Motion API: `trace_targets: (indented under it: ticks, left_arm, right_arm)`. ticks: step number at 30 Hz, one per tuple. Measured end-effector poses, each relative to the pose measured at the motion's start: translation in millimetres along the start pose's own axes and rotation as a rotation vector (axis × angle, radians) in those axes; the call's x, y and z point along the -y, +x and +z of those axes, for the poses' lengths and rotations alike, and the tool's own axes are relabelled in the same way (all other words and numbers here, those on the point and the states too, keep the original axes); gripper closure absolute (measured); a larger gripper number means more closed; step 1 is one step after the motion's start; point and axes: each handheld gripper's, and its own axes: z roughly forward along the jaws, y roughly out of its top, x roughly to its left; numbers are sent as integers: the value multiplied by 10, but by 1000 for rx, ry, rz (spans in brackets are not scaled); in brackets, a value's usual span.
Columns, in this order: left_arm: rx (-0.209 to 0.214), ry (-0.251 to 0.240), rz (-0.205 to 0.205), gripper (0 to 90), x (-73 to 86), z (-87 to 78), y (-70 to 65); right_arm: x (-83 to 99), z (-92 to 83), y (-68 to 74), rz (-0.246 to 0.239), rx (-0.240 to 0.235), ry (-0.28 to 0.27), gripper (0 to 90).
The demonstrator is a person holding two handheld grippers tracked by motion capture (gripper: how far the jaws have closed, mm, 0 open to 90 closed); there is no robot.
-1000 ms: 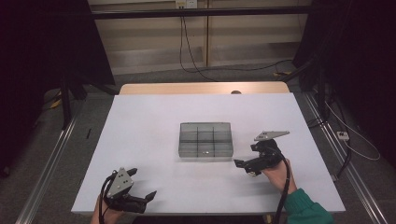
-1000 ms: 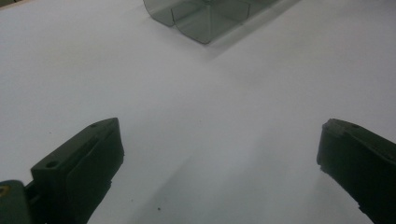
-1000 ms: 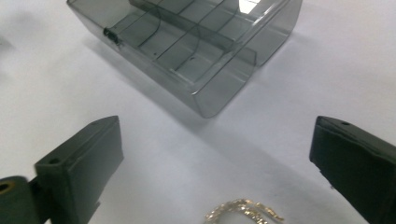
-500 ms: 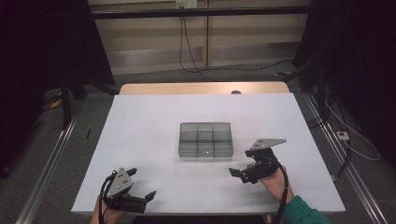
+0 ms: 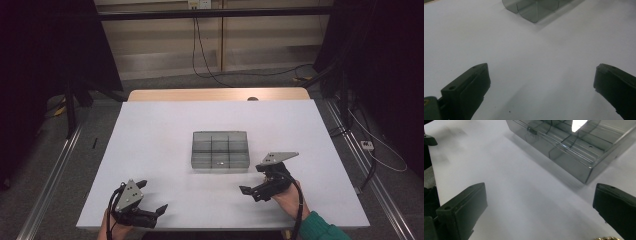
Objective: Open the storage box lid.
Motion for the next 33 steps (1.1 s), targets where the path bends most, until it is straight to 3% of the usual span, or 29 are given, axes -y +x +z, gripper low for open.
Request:
trace_targets:
  ticks: [10,20,26,33]
  left_arm:
    - [0,10,13,6,-10,-6,1]
    - [0,6,-3,4,-10,8,-3]
    - [-5,16,0,4,-18,22,8]
    - [-5,22,8,4,-19,41,2]
  right_arm:
    - [-34,148,96,-13,-18,15,0]
    - [-68,276,188,-25,-31,24,17]
    - [-103,301,200,-24,-34,2,94]
    - [-136,339,186,1,-16,-32,304]
